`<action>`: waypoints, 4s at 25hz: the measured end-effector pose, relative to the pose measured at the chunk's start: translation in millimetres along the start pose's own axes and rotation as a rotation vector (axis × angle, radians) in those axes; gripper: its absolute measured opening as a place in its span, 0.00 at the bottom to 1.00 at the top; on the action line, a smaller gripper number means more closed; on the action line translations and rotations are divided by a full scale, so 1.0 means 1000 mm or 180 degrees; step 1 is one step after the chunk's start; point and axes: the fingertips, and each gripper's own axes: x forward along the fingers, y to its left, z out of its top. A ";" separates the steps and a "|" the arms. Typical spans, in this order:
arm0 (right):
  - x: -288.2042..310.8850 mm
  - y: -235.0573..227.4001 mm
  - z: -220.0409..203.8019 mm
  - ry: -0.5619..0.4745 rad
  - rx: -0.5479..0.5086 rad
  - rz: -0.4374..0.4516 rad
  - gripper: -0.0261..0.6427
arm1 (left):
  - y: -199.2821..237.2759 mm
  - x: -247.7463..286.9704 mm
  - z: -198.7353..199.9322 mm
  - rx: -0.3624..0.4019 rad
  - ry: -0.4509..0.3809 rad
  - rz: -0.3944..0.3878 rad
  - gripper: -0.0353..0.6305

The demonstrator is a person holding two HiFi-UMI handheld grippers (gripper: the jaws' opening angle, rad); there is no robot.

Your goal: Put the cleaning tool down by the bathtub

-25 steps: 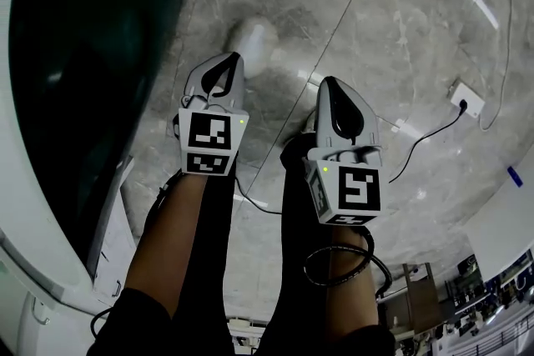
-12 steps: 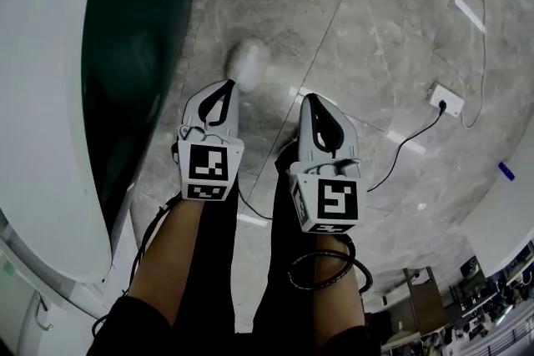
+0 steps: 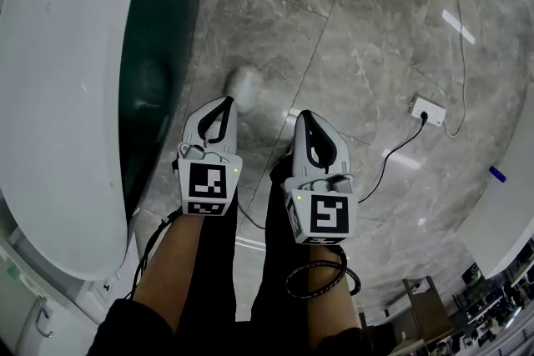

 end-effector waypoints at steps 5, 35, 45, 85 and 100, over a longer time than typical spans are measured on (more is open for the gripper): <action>-0.015 0.006 0.035 -0.0124 -0.0035 0.0026 0.07 | 0.002 -0.025 0.038 0.0004 -0.0164 0.0026 0.05; -0.135 0.026 0.223 -0.0905 -0.0182 0.0085 0.07 | -0.014 -0.173 0.202 0.0111 -0.0801 0.0162 0.05; -0.177 0.033 0.261 -0.1021 -0.0289 0.0139 0.07 | -0.022 -0.220 0.245 0.0056 -0.0984 0.0201 0.05; -0.281 0.005 0.395 -0.1826 -0.0571 -0.0031 0.07 | -0.024 -0.308 0.388 0.0168 -0.1824 0.0321 0.05; -0.292 0.007 0.419 -0.1976 -0.0755 0.0228 0.07 | -0.022 -0.322 0.419 0.0335 -0.1928 0.0462 0.05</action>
